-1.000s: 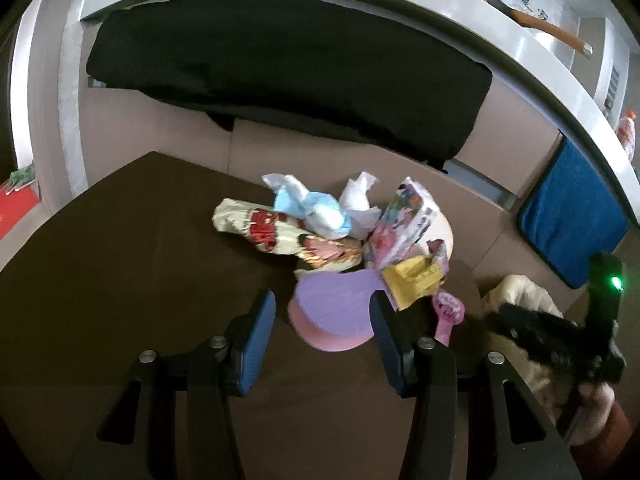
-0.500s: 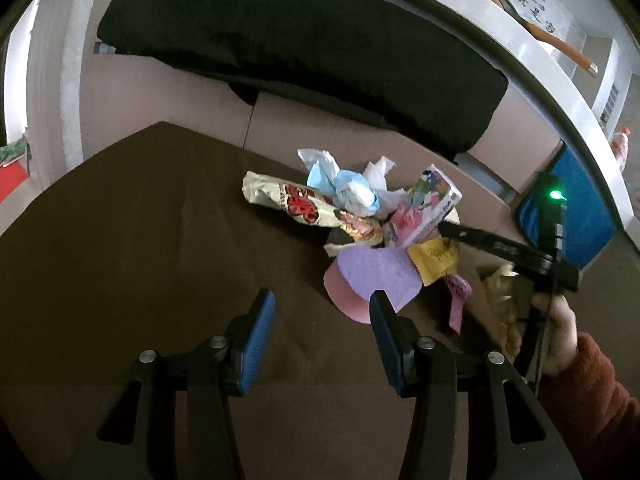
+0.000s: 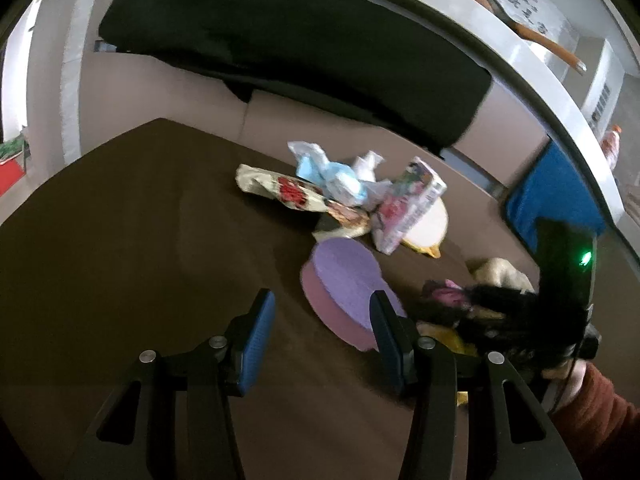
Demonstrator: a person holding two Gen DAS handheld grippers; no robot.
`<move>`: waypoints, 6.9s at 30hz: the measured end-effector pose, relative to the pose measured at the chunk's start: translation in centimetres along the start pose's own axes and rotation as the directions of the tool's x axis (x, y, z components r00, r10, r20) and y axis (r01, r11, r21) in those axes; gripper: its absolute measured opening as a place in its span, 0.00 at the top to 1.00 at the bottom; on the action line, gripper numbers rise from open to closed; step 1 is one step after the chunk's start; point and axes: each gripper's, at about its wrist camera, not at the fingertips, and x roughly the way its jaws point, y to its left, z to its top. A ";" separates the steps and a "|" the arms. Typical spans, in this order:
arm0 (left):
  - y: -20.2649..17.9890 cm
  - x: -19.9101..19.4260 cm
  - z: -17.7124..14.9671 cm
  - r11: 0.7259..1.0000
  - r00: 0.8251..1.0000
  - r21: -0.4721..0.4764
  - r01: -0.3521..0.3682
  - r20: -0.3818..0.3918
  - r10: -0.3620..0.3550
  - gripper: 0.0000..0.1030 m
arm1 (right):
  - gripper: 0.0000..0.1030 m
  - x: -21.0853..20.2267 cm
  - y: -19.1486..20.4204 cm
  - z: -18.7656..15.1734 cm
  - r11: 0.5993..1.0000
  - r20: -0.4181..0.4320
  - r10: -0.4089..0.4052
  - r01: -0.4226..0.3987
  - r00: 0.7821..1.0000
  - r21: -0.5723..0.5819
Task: Collect trash
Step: 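Grasp the pink-and-yellow wrapper with the left tool and lift it, then grasp the pink panda lollipop card with the right tool, then carry the wrapper and lollipop card with both tools over the lined bin, then open the left tool over the bin while the right tool releases the card, then grasp the white-and-pink tissue pack with the left tool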
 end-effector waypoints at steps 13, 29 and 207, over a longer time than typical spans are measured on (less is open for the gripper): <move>-9.3 3.3 -3.1 0.977 0.976 0.145 0.155 -0.179 -0.128 0.51 | 0.38 -12.4 -3.8 -0.9 0.965 0.281 -0.258 0.231 0.924 0.127; -14.3 9.2 -4.7 0.991 0.965 0.129 -0.036 -0.252 0.067 0.52 | 0.38 -16.1 -9.0 -8.5 0.928 0.268 -0.301 0.217 0.915 0.304; -7.5 7.9 5.1 0.989 0.990 0.041 -0.142 -0.004 0.142 0.83 | 0.36 -12.6 -11.4 -5.2 0.890 0.166 -0.423 0.373 0.891 0.263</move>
